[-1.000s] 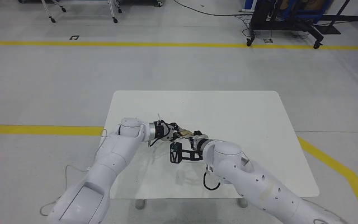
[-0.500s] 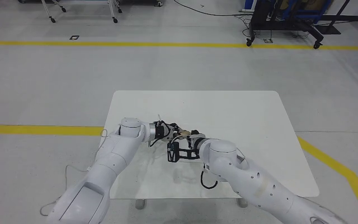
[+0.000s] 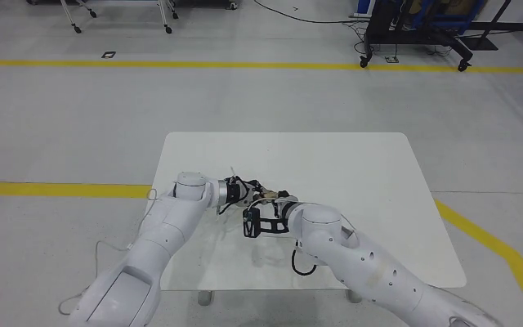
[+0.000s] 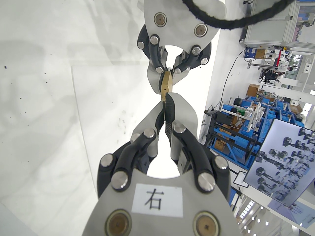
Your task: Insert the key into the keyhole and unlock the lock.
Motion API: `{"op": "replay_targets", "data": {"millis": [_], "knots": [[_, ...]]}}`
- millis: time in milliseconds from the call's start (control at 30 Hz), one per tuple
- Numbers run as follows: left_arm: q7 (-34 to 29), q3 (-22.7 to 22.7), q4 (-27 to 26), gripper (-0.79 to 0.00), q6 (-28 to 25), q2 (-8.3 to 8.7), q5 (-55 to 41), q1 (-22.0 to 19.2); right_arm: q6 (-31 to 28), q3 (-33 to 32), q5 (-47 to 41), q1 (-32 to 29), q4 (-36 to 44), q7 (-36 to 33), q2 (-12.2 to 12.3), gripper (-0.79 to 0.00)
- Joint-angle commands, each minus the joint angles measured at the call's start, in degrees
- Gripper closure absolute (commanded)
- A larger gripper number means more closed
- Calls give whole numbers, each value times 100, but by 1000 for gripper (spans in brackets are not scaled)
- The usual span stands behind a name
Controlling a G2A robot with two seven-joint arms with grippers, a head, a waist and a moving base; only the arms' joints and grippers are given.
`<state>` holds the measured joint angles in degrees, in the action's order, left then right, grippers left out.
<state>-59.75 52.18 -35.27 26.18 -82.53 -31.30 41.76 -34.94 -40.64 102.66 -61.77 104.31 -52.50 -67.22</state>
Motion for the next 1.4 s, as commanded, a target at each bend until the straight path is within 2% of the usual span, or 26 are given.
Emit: {"op": "replay_targets", "data": {"millis": [0,367,400,433,533,600,900,1067,1200,1233,1267,1300,1333,1367], "knots": [[-122,0,14,0,33,3,-28,-2,5,-44,-41,-1,-3,81,-8,0],[-254,-14,55,0,25,7,-30,-35,-120,-269,1,-154,76,136,-2,0],[-246,-16,57,0,21,6,-29,-36,-122,-280,-26,-155,73,133,-8,-52],[-244,-17,58,0,20,5,-32,-36,-121,-297,-58,-154,77,136,-14,-240],[-215,-15,64,0,4,3,-37,-39,-126,-379,-114,-176,159,132,-18,-379],[-207,-12,65,0,-4,2,-50,-38,-104,-478,-158,-237,273,175,-5,-785],[-161,-7,62,0,-35,0,-65,-40,140,-1583,-877,-874,794,885,165,-785],[-23,29,17,0,-202,6,-71,-18,140,-1583,-877,-874,794,885,165,-785],[150,120,-88,0,-557,22,-113,28,140,-1583,-877,-874,794,885,165,-785],[198,155,-131,0,-704,29,-129,53,87,-1597,-1157,-936,812,1237,162,-785],[203,193,-177,0,-828,37,-165,85,-28,-1722,-1393,-976,744,1568,179,-622],[220,232,-215,0,-937,48,-191,114,-174,-1857,-1551,-1021,711,1892,203,-89],[238,268,-253,0,-1022,58,-214,142,-426,-1988,-1811,-1091,670,2336,229,0],[226,303,-287,0,-1065,67,-254,172,-699,-2158,-2049,-1151,578,2795,262,0]]}}
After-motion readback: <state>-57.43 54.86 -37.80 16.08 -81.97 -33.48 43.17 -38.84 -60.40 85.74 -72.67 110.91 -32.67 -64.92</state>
